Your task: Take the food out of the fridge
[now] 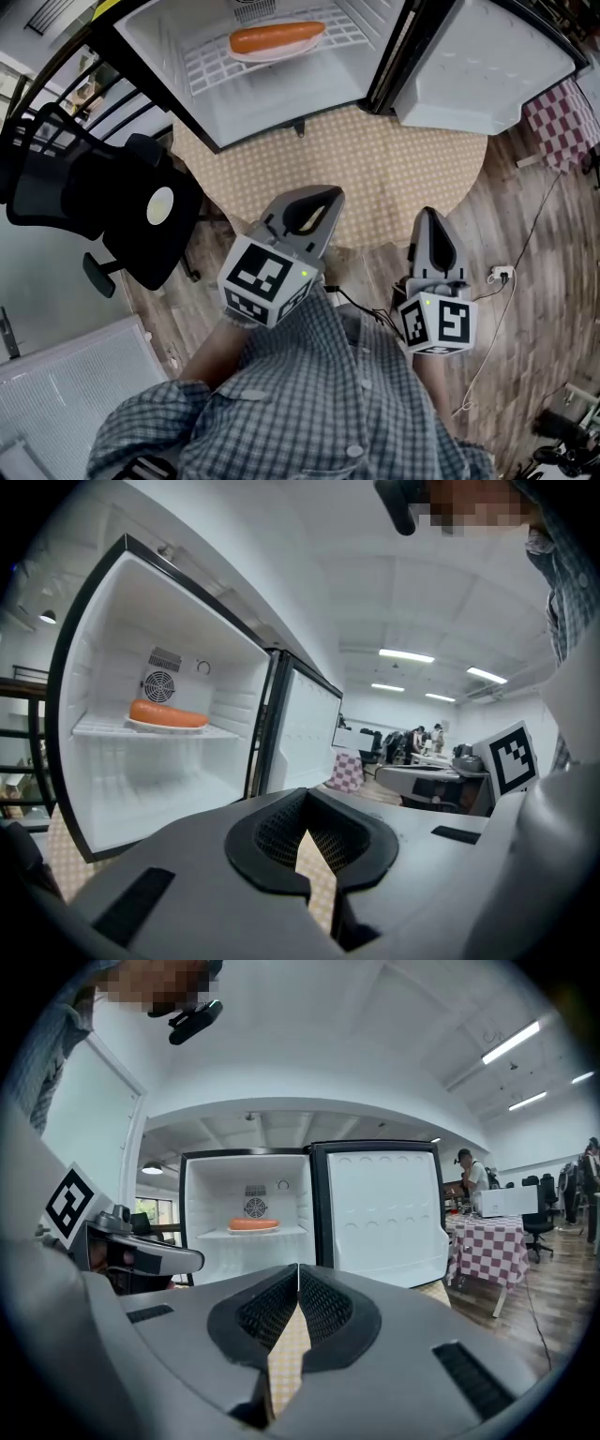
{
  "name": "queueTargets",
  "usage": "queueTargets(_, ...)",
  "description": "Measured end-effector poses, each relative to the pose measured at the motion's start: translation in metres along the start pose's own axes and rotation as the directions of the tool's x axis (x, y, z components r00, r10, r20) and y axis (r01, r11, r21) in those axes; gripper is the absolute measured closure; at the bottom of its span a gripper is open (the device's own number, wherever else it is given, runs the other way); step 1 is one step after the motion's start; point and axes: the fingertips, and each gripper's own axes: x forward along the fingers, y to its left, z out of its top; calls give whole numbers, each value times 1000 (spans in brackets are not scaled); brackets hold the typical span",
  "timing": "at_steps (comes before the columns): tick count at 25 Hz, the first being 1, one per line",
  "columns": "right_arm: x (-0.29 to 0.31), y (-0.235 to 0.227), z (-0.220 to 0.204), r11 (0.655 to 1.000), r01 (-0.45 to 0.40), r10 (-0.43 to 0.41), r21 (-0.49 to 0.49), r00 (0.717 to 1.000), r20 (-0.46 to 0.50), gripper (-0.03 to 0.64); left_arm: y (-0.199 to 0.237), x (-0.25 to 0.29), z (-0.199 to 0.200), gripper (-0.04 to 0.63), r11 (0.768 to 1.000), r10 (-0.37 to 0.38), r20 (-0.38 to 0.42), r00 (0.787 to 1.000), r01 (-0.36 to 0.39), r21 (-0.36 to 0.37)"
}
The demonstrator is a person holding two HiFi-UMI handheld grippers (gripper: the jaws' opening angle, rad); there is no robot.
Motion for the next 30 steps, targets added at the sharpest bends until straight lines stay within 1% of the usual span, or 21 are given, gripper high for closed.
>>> queueTargets(5, 24, 24, 2, 995, -99, 99, -7, 995, -7, 604, 18, -15, -1, 591, 997, 77, 13, 997, -77, -19)
queueTargets(10, 36, 52, 4, 982, -189, 189, -25, 982, -16, 604, 35, -32, -1, 591, 987, 149, 36, 988, -147, -58)
queueTargets(15, 44, 62, 4, 972, -231, 230, -30, 973, -33, 604, 41, -38, -1, 591, 982, 175, 37, 984, -172, -80)
queueTargets(20, 63, 64, 9, 960, -277, 276, -38, 960, -42, 604, 52, -33, 8, 591, 973, 219, 48, 975, -215, -82)
queueTargets(24, 78, 55, 12, 960, -275, 273, -42, 960, -57, 604, 59, -25, 13, 591, 965, 252, 49, 966, -247, -91)
queueTargets(30, 112, 53, 19, 937, -350, 350, 9, 935, -66, 604, 76, -18, 27, 591, 939, 331, 63, 942, -322, -117)
